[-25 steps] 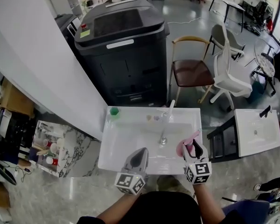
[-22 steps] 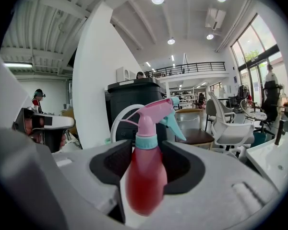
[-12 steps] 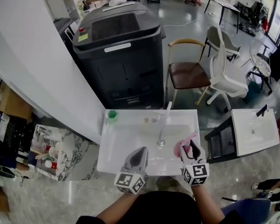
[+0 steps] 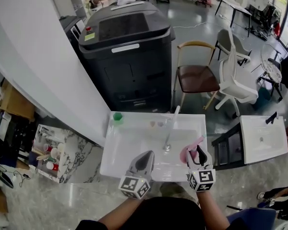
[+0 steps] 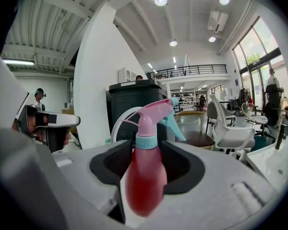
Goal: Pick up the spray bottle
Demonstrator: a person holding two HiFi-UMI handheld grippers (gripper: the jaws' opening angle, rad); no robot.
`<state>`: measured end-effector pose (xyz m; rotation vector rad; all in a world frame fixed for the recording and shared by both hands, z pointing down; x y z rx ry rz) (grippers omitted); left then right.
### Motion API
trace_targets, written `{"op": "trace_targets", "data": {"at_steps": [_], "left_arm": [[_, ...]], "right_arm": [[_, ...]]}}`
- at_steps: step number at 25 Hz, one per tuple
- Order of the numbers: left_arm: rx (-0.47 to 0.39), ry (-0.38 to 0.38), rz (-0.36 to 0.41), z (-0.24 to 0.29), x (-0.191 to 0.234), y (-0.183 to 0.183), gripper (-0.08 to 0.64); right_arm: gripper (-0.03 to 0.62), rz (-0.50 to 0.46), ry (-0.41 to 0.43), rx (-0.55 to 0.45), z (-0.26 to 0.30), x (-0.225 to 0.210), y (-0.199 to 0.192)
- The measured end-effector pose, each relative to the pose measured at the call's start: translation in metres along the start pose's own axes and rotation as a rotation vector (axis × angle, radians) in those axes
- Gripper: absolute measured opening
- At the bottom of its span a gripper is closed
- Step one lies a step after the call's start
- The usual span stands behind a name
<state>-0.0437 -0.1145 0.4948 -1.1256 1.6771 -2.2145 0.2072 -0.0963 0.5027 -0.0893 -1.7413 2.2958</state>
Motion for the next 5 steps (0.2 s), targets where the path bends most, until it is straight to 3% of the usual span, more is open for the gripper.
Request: {"op": "trace_targets", "data": {"at_steps": [5], "left_arm": [[0.009,-0.002,0.002,0.0080,0.0007,-0.0016,0.015]], "right_arm": [[0.190,-0.004,0.008,-0.004,0.0053,-0.0047,-0.0011]]}}
Point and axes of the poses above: the fingertips, and each gripper's own axes: z forward along the fingers, x to its left, y out of its top, the point moved 8 cm from there along -z, backward along the fingers, and after that the axes turned 9 degrees about -z, right-handed, at the moved point
